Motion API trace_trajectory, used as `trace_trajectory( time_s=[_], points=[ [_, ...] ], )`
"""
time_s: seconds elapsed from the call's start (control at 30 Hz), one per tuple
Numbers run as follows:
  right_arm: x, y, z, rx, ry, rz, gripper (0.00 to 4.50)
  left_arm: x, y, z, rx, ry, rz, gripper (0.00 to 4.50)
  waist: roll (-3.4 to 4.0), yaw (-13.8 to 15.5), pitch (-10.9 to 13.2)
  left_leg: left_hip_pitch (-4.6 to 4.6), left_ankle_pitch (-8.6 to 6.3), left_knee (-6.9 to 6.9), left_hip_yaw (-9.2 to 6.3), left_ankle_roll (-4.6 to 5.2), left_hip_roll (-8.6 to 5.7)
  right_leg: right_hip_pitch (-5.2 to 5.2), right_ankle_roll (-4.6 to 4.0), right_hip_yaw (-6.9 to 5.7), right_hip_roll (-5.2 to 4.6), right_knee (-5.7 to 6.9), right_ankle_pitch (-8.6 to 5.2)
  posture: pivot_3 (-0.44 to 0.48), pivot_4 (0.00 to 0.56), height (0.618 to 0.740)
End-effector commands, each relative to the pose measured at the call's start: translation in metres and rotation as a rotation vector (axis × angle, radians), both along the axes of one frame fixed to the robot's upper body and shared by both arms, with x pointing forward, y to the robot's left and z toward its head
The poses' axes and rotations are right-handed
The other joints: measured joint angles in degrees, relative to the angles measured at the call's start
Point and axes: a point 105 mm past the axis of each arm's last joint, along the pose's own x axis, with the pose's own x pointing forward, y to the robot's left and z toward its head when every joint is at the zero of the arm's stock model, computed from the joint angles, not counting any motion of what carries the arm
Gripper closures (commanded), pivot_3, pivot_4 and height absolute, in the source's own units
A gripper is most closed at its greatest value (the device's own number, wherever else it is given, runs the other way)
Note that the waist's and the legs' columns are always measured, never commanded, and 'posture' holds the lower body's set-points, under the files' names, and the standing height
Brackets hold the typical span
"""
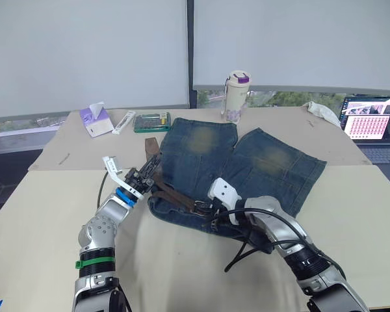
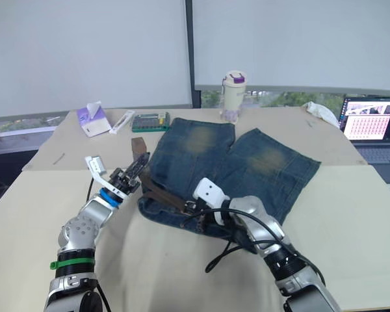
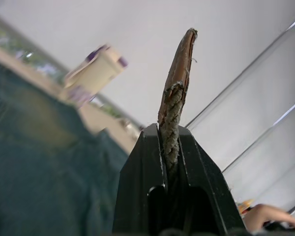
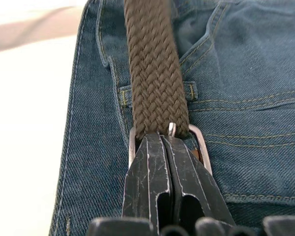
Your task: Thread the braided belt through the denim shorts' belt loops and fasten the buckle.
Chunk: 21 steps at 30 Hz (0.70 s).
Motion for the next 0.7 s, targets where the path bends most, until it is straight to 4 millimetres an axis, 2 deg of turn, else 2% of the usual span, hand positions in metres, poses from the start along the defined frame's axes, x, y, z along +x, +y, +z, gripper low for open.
trace_trajectory(
  time_s=[0.03, 0.2, 0.33, 0.47, 0.57, 0.63, 0.7],
  points=[
    [-0.013, -0.024, -0.052, -0.162, 0.194, -0.068, 4.48, -0.005, 0.016, 0.029, -0.045, -0.114, 0.035, 4.5, -0.01, 0.0, 0.0, 0.0, 0.0, 0.0, 0.0, 0.0, 0.0, 0.01, 0.0, 0.0, 0.0, 0.0, 0.0, 0.0, 0.15, 0.74],
    [-0.021, -0.025, -0.062, -0.21, 0.256, -0.047, 4.48, -0.003, 0.03, 0.037, -0.12, -0.135, 0.089, 4.5, -0.03, 0.1, -0.1, 0.0, 0.0, 0.02, 0.0, 0.0, -0.01, 0.03, 0.0, -0.01, -0.01, -0.01, 0.0, 0.0, 0.15, 0.74],
    [-0.013, -0.021, -0.053, -0.151, 0.24, -0.078, 4.48, -0.001, 0.038, 0.032, -0.138, -0.11, 0.121, 4.5, -0.05, 0.1, -0.1, 0.0, 0.0, 0.02, -0.01, 0.0, -0.01, 0.02, 0.0, -0.01, -0.01, -0.01, 0.0, 0.0, 0.15, 0.74],
    [-0.011, -0.027, -0.056, -0.176, 0.254, -0.108, 4.48, 0.0, 0.037, 0.033, -0.157, -0.114, 0.117, 4.5, -0.07, 0.1, -0.1, 0.01, 0.0, 0.02, -0.01, 0.0, -0.01, 0.02, 0.0, -0.01, 0.0, 0.0, 0.0, 0.0, 0.15, 0.74],
    [-0.006, -0.007, -0.031, -0.018, 0.146, -0.023, 4.48, 0.001, 0.034, 0.028, -0.137, -0.1, 0.102, 4.5, -0.11, 0.1, -0.2, 0.01, 0.0, 0.02, -0.01, 0.0, -0.01, 0.02, 0.0, -0.01, 0.0, 0.0, 0.0, 0.0, 0.15, 0.74],
    [-0.002, -0.003, -0.018, 0.055, 0.096, -0.019, 4.48, 0.001, 0.031, 0.024, -0.12, -0.09, 0.089, 4.5, -0.1, 0.0, -0.2, 0.0, 0.0, 0.02, 0.0, 0.0, 0.0, 0.0, 0.0, -0.02, 0.02, 0.0, 0.0, 0.0, 0.15, 0.74],
    [-0.001, -0.003, -0.014, 0.085, 0.069, -0.005, 4.48, 0.002, 0.03, 0.023, -0.121, -0.089, 0.085, 4.5, -0.1, -0.3, -0.2, -0.03, 0.0, 0.02, 0.02, 0.0, 0.01, -0.05, -0.01, 0.0, 0.02, 0.02, 0.0, 0.0, 0.15, 0.74]
  ],
)
